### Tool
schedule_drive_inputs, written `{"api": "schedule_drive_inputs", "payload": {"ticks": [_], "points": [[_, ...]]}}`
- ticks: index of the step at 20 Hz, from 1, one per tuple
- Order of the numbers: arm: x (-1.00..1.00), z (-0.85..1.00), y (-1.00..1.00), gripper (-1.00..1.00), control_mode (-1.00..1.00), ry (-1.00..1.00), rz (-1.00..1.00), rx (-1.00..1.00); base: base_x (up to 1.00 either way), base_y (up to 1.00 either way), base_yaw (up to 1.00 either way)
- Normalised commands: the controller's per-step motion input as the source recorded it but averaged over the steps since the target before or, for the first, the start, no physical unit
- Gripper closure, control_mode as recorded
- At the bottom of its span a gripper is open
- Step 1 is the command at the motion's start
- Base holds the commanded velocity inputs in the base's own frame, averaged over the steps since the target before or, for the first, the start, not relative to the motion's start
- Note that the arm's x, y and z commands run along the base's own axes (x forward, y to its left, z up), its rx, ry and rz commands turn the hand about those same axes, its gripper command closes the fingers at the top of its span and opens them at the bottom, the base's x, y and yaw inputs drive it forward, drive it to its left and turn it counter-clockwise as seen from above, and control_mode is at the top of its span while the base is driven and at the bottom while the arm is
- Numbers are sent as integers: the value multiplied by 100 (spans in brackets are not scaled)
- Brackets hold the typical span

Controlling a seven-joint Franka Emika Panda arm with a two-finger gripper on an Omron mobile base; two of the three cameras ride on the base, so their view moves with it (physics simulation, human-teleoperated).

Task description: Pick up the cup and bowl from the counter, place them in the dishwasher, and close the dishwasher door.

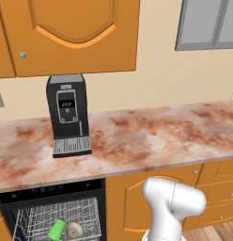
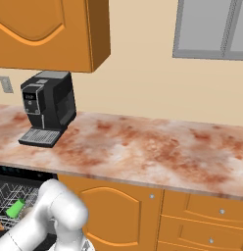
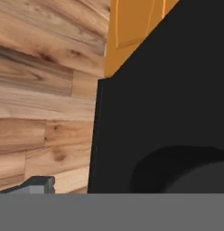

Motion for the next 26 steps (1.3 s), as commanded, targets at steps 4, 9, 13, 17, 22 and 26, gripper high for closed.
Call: {"api": "schedule_drive_inputs", "payload": {"ticks": [4, 9, 13, 17, 22, 26], "points": [[34, -35, -8, -100, -100, -21, 0, -59, 0, 0, 0], [45, -39, -24, -100, -100, -29, 3, -56, 0, 0, 0], [54, -48, -33, -100, -100, -33, 5, -51, 0, 0, 0], [62, -60, -34, -100, -100, -33, 6, -50, 0, 0, 0], [68, -70, -37, -100, -100, -31, 6, -51, 0, 0, 0], [67, -74, -35, -100, -100, -30, 5, -53, 0, 0, 0]]}}
